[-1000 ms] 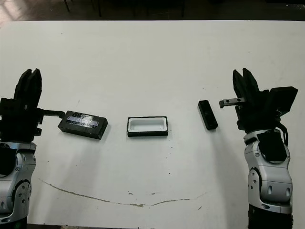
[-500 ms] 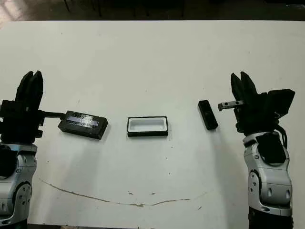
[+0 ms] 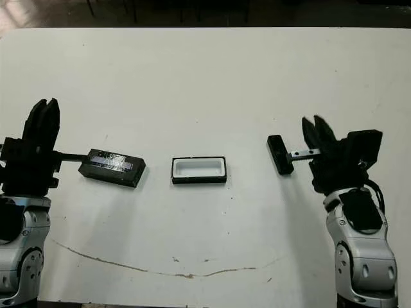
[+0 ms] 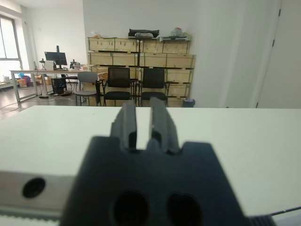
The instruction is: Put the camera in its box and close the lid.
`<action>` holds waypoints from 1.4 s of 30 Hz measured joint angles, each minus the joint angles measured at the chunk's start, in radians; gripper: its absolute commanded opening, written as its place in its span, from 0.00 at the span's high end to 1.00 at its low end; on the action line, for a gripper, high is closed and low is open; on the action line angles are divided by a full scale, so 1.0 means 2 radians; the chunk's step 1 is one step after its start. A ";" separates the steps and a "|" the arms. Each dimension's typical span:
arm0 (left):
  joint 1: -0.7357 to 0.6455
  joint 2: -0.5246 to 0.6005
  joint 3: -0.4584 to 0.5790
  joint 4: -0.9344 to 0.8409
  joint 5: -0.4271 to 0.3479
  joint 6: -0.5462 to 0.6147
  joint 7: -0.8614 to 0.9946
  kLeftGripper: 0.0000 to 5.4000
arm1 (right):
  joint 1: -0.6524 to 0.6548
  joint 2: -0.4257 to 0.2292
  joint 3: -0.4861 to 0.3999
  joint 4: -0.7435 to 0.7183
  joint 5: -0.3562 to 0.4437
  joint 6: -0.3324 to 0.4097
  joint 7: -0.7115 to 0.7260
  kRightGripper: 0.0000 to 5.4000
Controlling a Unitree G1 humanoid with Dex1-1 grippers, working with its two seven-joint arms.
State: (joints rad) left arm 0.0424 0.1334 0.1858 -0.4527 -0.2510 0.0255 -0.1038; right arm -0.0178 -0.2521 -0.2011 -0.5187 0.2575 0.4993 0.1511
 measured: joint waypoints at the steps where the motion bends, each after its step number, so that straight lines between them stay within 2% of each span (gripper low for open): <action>1: 0.000 0.000 0.000 0.001 0.000 -0.002 -0.001 1.00 | 0.000 0.000 0.000 -0.005 0.003 0.013 0.000 0.96; 7: 0.001 0.000 0.000 0.002 0.000 -0.007 -0.005 1.00 | 0.000 0.000 -0.006 -0.033 0.032 0.109 -0.008 0.73; 10: 0.001 0.000 0.000 0.004 0.000 -0.009 -0.009 1.00 | 0.000 0.000 -0.008 -0.040 0.042 0.137 -0.010 0.61; 18: 0.002 0.000 0.002 0.013 0.000 -0.018 -0.015 1.00 | -0.003 -0.001 0.004 -0.045 0.037 0.164 -0.016 0.28; 25: 0.002 0.000 0.002 0.017 0.000 -0.021 -0.016 1.00 | -0.004 -0.012 0.026 -0.037 0.014 0.164 -0.016 0.00; 42: 0.010 0.000 0.002 0.015 -0.001 -0.019 -0.016 1.00 | -0.015 -0.018 0.041 0.001 -0.003 0.163 -0.009 0.00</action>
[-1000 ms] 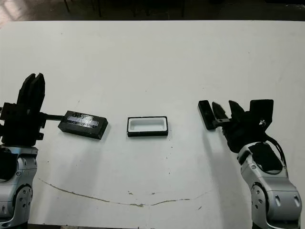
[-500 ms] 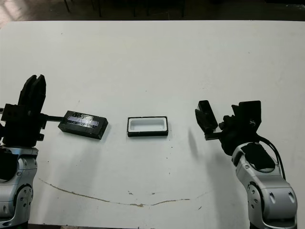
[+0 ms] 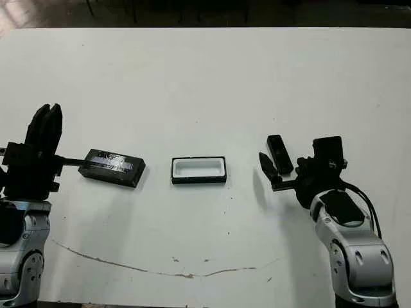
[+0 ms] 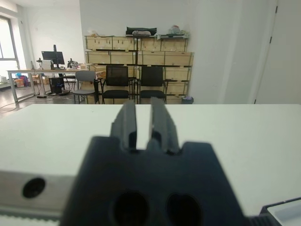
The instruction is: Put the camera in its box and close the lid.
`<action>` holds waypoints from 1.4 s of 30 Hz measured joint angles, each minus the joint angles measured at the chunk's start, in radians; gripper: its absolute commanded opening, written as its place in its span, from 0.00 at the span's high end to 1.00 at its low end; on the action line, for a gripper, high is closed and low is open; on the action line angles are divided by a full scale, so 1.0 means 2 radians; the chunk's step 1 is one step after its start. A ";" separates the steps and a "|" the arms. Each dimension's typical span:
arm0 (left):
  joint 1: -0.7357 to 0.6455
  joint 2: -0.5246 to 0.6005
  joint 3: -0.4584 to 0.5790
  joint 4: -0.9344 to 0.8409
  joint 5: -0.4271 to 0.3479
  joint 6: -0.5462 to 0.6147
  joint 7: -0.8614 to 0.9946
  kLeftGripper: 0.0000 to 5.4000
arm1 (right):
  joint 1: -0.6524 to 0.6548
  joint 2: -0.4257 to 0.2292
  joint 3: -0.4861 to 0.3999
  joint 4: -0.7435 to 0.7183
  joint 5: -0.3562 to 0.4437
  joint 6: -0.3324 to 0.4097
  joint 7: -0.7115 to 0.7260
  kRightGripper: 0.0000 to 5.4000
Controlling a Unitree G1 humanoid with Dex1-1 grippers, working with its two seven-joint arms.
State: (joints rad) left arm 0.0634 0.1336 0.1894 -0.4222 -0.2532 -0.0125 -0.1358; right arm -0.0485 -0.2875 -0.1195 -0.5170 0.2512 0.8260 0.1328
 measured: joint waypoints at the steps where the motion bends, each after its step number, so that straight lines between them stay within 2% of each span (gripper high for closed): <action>1: 0.000 0.000 0.000 -0.001 -0.001 0.002 0.000 1.00 | 0.000 0.001 0.000 0.003 0.000 0.001 0.000 0.00; 5: 0.000 0.000 0.000 -0.004 -0.001 0.006 0.000 1.00 | 0.000 0.009 0.000 0.015 0.002 0.001 0.000 0.00; 8: 0.001 0.000 0.000 -0.005 0.001 0.007 0.000 1.00 | 0.002 0.015 0.000 0.025 0.002 -0.001 0.000 0.07; 17: 0.005 0.000 -0.002 -0.011 0.006 0.008 0.002 1.00 | 0.019 0.037 0.002 0.034 -0.008 -0.034 -0.009 0.45; 24: 0.006 0.000 -0.004 -0.011 0.009 0.007 0.002 1.00 | 0.024 0.038 0.004 0.038 -0.019 -0.062 -0.008 0.75; 30: 0.006 0.000 -0.005 -0.012 0.010 0.012 0.003 1.00 | 0.022 0.038 0.005 0.038 -0.019 -0.060 -0.008 0.97; 35: 0.007 0.000 -0.007 -0.016 0.011 0.017 0.006 1.00 | 0.016 0.036 0.000 0.038 -0.013 -0.050 0.000 0.99; 42: 0.007 0.000 -0.007 -0.019 0.010 0.023 0.009 1.00 | -0.003 0.023 -0.009 0.029 -0.001 0.002 0.005 0.99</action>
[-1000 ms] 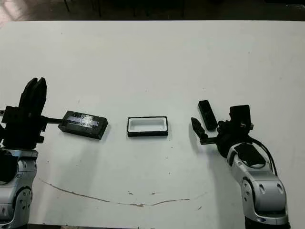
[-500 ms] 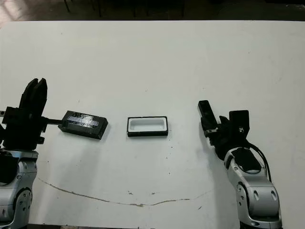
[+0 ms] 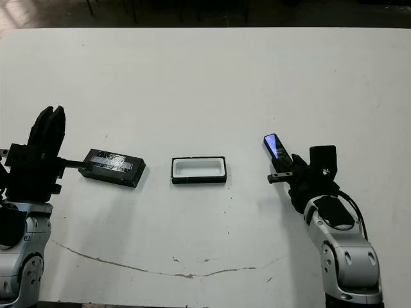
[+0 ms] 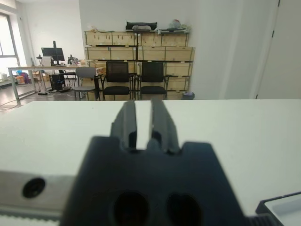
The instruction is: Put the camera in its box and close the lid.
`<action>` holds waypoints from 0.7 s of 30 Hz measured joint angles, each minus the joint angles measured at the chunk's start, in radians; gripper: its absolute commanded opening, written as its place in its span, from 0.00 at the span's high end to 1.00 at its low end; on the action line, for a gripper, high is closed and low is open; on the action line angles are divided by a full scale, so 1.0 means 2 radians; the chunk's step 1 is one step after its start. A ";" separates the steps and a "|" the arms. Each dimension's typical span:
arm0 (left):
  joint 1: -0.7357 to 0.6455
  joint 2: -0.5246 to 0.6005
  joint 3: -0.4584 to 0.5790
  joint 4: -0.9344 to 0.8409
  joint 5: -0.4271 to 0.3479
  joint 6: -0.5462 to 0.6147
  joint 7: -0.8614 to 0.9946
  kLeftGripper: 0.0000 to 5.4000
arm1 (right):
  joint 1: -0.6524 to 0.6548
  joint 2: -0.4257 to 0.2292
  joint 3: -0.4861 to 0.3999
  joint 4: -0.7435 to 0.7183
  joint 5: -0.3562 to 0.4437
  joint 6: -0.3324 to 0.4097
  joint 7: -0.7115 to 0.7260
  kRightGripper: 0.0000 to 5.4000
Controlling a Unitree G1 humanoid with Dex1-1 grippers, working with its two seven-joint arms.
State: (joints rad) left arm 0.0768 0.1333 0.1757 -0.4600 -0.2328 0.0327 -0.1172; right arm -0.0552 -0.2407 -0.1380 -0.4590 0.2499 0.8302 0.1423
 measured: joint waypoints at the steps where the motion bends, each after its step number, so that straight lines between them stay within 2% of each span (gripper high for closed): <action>1: 0.000 0.000 0.000 0.000 0.000 0.000 0.000 1.00 | -0.002 -0.001 -0.001 -0.001 0.003 0.003 0.001 0.99; 7: 0.000 0.000 0.000 -0.002 0.000 0.003 0.001 1.00 | -0.008 -0.002 -0.024 -0.012 0.032 0.007 0.016 0.99; 12: 0.000 0.000 0.000 -0.003 0.001 0.007 0.003 1.00 | -0.029 -0.010 -0.057 -0.030 0.075 0.009 0.037 0.99; 18: 0.001 0.000 -0.001 -0.003 0.001 0.007 0.003 1.00 | -0.063 -0.022 -0.112 -0.040 0.174 0.055 0.056 0.99; 21: 0.001 0.000 -0.001 -0.004 0.001 0.010 0.004 1.00 | -0.072 -0.037 -0.126 -0.040 0.219 0.056 0.080 0.99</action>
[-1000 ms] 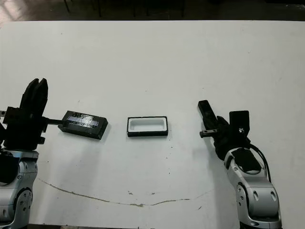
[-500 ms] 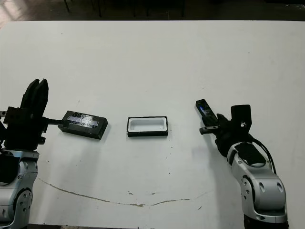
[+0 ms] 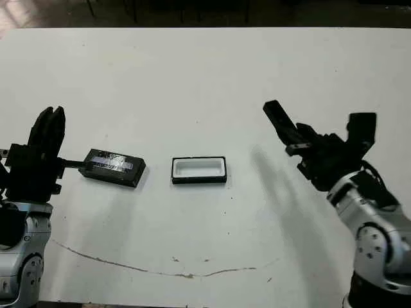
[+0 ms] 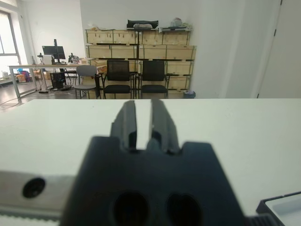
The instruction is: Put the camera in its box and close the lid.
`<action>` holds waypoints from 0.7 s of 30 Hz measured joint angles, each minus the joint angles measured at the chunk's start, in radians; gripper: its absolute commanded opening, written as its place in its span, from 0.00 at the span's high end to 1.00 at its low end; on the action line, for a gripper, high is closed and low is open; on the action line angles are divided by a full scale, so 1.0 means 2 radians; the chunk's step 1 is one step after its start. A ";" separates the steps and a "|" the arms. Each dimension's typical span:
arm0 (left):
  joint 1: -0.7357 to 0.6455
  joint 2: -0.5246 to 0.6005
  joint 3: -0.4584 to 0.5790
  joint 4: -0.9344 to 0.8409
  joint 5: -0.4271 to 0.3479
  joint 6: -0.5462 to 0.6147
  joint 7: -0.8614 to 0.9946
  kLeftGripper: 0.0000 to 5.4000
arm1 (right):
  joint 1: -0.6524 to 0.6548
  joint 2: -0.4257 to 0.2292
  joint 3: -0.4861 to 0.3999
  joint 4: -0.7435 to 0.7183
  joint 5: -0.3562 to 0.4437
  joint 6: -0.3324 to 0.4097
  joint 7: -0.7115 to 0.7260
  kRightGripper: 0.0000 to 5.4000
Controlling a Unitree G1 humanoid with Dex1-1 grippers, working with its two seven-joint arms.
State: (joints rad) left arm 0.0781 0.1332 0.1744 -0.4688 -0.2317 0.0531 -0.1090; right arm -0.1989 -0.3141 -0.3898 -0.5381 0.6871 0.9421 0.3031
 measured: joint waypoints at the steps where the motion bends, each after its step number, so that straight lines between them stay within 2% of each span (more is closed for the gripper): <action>1: 0.000 0.000 0.000 -0.001 0.000 0.002 0.000 1.00 | -0.003 -0.006 -0.001 0.001 0.008 0.000 0.006 0.99; 5: 0.000 0.000 0.000 -0.001 0.000 0.002 0.001 1.00 | -0.019 -0.033 0.006 0.008 0.026 -0.004 0.031 0.99; 9: 0.001 0.000 0.000 -0.006 0.001 0.009 0.006 1.00 | -0.049 -0.080 0.047 0.054 0.029 -0.023 0.111 0.99; 12: 0.001 -0.001 -0.002 -0.014 0.001 0.017 0.011 1.00 | -0.078 -0.116 0.092 0.092 0.009 -0.053 0.178 0.99; 16: 0.003 -0.001 -0.003 -0.017 0.002 0.021 0.012 1.00 | -0.132 -0.157 0.166 0.172 -0.025 -0.105 0.303 0.99; 21: 0.004 -0.004 -0.003 -0.019 0.002 0.022 0.014 1.00 | -0.191 -0.172 0.241 0.249 -0.080 -0.151 0.397 0.99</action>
State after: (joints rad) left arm 0.0864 0.1254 0.1684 -0.5072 -0.2281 0.0967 -0.0813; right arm -0.5816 -0.6583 0.0921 -0.0402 0.5275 0.6401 1.0973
